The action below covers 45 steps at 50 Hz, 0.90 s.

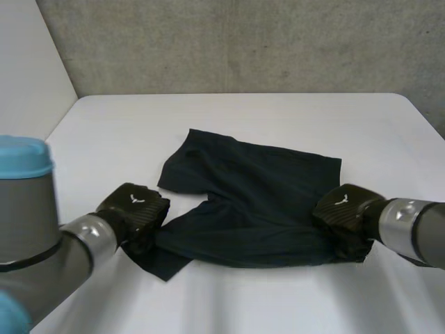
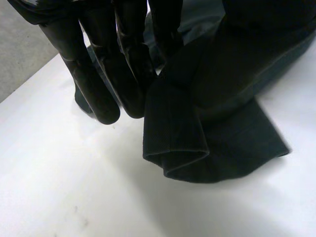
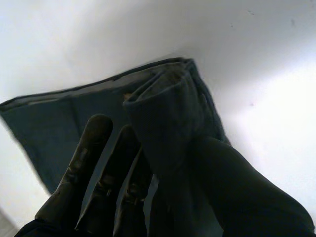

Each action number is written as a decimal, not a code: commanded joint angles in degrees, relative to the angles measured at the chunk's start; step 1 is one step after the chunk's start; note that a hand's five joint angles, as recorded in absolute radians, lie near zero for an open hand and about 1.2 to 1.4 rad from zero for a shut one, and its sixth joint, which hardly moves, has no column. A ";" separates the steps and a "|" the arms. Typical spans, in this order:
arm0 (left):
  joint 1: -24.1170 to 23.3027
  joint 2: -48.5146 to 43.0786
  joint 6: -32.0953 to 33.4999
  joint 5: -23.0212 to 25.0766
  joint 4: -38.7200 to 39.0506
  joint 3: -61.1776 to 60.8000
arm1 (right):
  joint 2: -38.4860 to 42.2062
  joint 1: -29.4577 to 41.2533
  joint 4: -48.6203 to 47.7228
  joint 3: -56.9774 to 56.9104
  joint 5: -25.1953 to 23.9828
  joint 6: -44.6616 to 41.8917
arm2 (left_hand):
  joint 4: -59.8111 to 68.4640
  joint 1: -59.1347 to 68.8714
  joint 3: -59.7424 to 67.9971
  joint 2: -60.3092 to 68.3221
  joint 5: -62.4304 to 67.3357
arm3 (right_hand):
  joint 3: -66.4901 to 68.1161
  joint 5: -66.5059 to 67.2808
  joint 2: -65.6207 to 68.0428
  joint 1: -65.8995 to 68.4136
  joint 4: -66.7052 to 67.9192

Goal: Fold the shorts.

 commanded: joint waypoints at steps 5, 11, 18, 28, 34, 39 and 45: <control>-0.18 -14.21 10.09 -4.98 10.11 29.60 | 12.47 3.50 -8.34 -24.27 5.88 4.18 | 11.06 15.26 11.86 11.45 14.06 | 12.30 14.65 12.56 23.84 11.87; -0.18 -14.74 10.36 -9.03 20.56 47.71 | 8.79 4.38 -27.01 -38.16 6.68 6.11 | 11.06 15.26 11.86 11.45 14.06 | 12.30 14.65 12.56 23.84 11.87; -0.36 -8.86 8.61 -9.73 36.74 50.90 | 1.75 4.38 -55.88 -33.00 7.47 10.42 | 11.06 15.26 11.86 11.45 14.06 | 12.30 14.65 12.56 23.84 11.87; 1.84 -5.86 -1.42 -8.85 36.40 34.04 | 5.78 5.26 -48.88 -23.59 7.21 11.31 | 11.06 15.26 11.86 11.45 14.06 | 12.30 14.65 12.56 23.84 11.87; 2.10 -7.35 -1.59 -8.59 36.66 22.70 | 12.36 6.49 -46.32 -19.20 6.76 11.22 | 11.06 15.26 11.86 11.45 14.06 | 12.30 14.65 12.56 23.84 11.87; 2.01 -15.95 -1.42 -8.33 36.75 14.53 | 19.48 6.58 -43.43 -17.44 7.03 10.34 | 11.06 15.26 11.86 11.45 14.06 | 12.30 14.65 12.56 23.84 11.87; 1.40 -20.45 -0.71 -8.24 35.52 9.86 | 23.72 7.55 -35.79 -16.91 6.94 9.28 | 11.06 15.26 11.86 11.45 14.06 | 12.30 14.65 12.56 23.84 11.87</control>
